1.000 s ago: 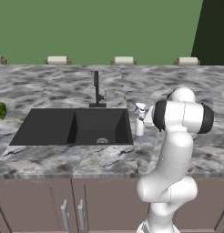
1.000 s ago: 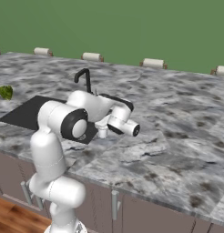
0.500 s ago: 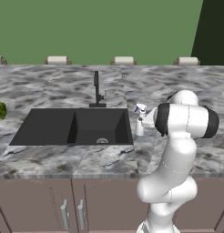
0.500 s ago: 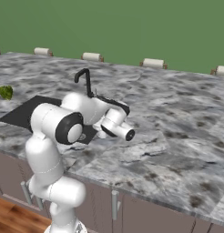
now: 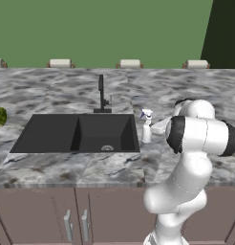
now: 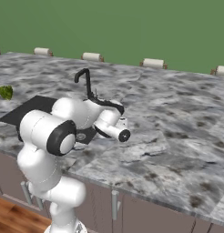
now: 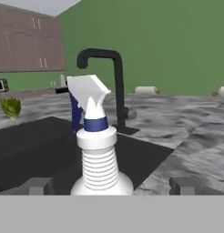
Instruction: Open the cabinet. Pick the spray and place it next to the sink. Then close the cabinet.
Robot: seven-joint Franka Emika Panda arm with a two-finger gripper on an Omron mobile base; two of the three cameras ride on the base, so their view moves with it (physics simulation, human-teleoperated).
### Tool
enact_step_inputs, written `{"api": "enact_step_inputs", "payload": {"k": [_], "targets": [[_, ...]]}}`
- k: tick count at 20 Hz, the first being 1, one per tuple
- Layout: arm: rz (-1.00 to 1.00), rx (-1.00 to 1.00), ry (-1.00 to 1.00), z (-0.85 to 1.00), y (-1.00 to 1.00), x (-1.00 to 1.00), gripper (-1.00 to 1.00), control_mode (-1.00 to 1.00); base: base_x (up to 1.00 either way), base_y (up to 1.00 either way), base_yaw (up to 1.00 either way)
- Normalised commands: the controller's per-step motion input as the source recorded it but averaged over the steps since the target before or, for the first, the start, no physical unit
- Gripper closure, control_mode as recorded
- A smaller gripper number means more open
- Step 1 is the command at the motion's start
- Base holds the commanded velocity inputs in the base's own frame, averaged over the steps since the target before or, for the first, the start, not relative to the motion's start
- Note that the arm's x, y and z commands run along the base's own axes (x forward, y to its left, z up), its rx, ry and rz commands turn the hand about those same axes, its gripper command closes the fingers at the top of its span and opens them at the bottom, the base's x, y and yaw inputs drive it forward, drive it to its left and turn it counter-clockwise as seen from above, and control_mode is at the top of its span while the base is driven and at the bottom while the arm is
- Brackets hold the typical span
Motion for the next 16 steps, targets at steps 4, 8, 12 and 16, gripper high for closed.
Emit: {"api": "enact_step_inputs", "payload": {"k": [4,8,12,16], "targets": [[-0.12,0.00,0.24,0.37,-0.14,-0.32,-1.00,-1.00,0.00,0.00,0.00],[-0.12,0.00,0.15,0.37,-0.12,-0.46,-1.00,-1.00,0.00,0.00,0.00],[-0.12,0.00,0.05,0.43,-0.06,-0.52,-1.00,-1.00,0.00,0.00,0.00],[-0.15,-0.04,0.09,0.36,0.00,-0.47,-1.00,-1.00,0.00,0.00,0.00]]}}
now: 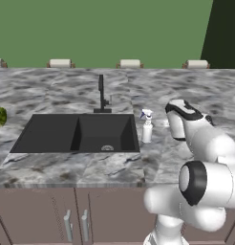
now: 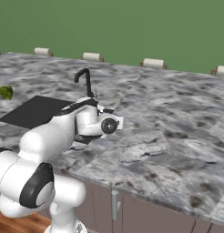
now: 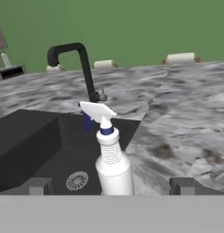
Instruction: Open the cabinet. Pick the spray and place it next to the sink. Then close the cabinet.
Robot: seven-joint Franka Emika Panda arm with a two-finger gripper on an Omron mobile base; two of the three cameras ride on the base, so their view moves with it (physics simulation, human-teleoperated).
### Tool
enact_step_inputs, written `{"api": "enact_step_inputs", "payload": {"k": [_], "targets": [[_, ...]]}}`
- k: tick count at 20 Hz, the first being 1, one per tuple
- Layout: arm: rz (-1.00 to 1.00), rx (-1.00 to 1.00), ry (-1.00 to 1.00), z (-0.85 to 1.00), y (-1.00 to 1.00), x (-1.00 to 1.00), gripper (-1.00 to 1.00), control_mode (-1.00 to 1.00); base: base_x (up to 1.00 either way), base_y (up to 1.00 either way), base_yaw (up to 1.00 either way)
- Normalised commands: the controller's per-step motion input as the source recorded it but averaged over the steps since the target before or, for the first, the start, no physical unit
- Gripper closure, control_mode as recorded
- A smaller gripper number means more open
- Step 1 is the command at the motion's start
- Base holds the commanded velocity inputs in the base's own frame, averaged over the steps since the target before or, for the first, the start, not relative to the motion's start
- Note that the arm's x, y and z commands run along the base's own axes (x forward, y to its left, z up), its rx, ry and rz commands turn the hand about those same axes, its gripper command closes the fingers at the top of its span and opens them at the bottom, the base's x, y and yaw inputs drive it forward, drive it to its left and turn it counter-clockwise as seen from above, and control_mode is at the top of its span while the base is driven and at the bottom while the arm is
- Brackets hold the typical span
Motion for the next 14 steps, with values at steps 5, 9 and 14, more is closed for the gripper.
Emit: {"api": "enact_step_inputs", "payload": {"k": [5,9,14], "targets": [[-0.15,-0.06,0.08,0.27,0.00,-0.55,-1.00,-1.00,0.00,0.00,0.00],[-0.19,0.00,0.09,0.25,0.00,-0.55,-1.00,-1.00,0.00,0.00,0.00],[-0.17,-0.01,0.09,0.20,0.00,-0.58,-1.00,-1.00,0.00,0.00,0.00]]}}
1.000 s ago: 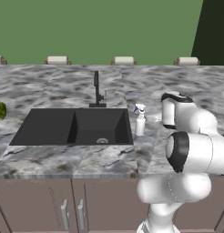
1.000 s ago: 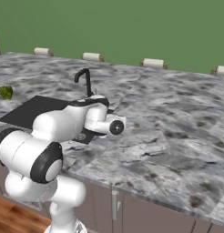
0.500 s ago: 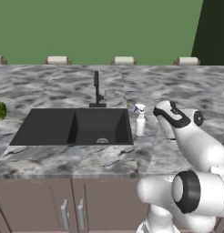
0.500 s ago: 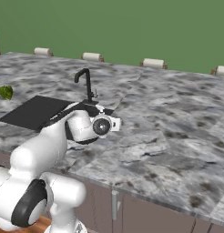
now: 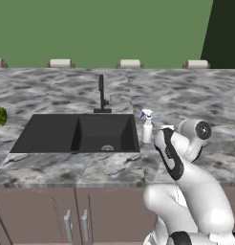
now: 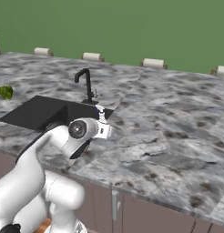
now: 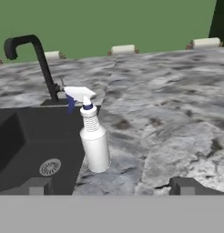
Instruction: Open the cabinet. Pick the spray and place it next to the sink. Then close the cabinet.
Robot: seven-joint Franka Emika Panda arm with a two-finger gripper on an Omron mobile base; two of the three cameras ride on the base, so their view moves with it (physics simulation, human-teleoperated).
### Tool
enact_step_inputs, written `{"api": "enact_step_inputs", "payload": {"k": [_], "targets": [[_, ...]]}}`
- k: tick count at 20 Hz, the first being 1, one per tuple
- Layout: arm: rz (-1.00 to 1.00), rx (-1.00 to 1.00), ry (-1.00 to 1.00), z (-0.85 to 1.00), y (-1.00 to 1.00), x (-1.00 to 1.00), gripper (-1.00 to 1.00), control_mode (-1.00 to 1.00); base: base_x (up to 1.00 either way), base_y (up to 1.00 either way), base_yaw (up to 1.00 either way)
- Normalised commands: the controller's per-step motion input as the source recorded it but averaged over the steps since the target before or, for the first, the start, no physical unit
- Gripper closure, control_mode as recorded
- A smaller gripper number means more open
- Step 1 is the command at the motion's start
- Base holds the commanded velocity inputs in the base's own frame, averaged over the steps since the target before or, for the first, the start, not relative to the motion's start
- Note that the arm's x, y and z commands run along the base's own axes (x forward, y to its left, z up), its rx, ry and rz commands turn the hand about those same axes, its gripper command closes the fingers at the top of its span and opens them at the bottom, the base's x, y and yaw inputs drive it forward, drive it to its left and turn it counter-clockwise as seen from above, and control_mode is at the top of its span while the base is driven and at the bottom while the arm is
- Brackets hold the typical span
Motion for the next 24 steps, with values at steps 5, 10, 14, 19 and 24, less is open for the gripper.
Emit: {"api": "enact_step_inputs", "payload": {"k": [5,10,14,19,24], "targets": [[-0.19,0.00,0.18,0.24,0.00,-0.45,-1.00,-1.00,0.00,0.00,0.00],[-0.13,-0.09,0.08,0.09,0.00,-0.52,-1.00,-1.00,0.00,0.00,0.00],[0.00,-0.14,0.00,0.00,0.00,-0.51,-1.00,-1.00,0.00,0.00,0.00],[0.01,-0.12,0.02,0.01,0.01,-0.48,-1.00,-1.00,0.00,0.00,0.00],[0.07,-0.01,0.18,0.17,0.01,-0.31,-1.00,-1.00,0.00,0.00,0.00]]}}
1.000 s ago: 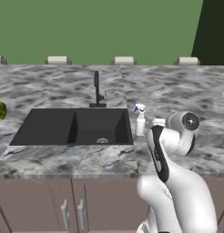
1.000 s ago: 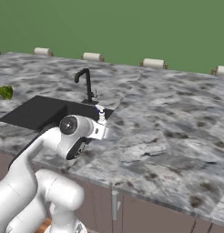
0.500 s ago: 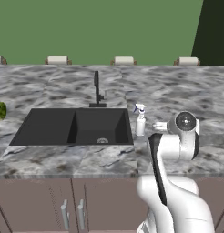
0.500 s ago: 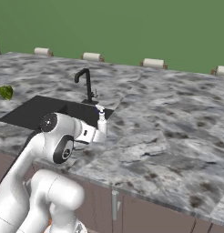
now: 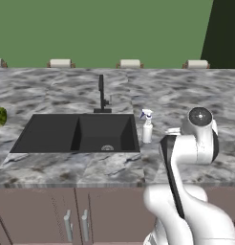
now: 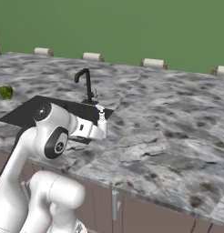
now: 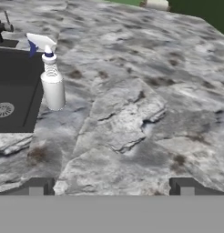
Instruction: Open the cabinet. Pick the spray and place it next to the sink. Then close the cabinet.
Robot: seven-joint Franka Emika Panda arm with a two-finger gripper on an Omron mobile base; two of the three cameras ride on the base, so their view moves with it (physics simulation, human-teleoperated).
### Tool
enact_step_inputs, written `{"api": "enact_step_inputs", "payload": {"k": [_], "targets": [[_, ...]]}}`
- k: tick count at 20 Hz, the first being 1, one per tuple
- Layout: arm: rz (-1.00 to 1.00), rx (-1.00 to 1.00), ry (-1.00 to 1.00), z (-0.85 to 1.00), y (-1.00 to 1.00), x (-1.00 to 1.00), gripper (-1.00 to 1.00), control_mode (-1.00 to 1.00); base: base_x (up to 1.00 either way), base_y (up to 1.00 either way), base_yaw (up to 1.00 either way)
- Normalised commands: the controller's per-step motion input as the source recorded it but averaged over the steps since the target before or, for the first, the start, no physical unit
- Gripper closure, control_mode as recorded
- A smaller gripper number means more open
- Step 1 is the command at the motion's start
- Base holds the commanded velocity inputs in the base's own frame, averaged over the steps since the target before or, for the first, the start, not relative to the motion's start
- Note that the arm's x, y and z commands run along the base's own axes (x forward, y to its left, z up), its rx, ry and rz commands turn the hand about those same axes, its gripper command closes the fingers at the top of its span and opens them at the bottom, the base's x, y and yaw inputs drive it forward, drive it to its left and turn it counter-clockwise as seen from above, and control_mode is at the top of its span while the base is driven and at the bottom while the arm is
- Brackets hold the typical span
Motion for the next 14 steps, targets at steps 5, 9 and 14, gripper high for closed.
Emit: {"api": "enact_step_inputs", "payload": {"k": [5,9,14], "targets": [[0.11,0.00,-0.01,-0.08,0.15,-0.50,-1.00,-1.00,0.00,0.00,0.00],[0.09,0.01,-0.05,-0.10,0.21,-0.43,-1.00,-1.00,0.00,0.00,0.00],[0.02,0.00,-0.01,0.00,0.05,-0.12,-1.00,-1.00,0.00,0.00,0.00]]}}
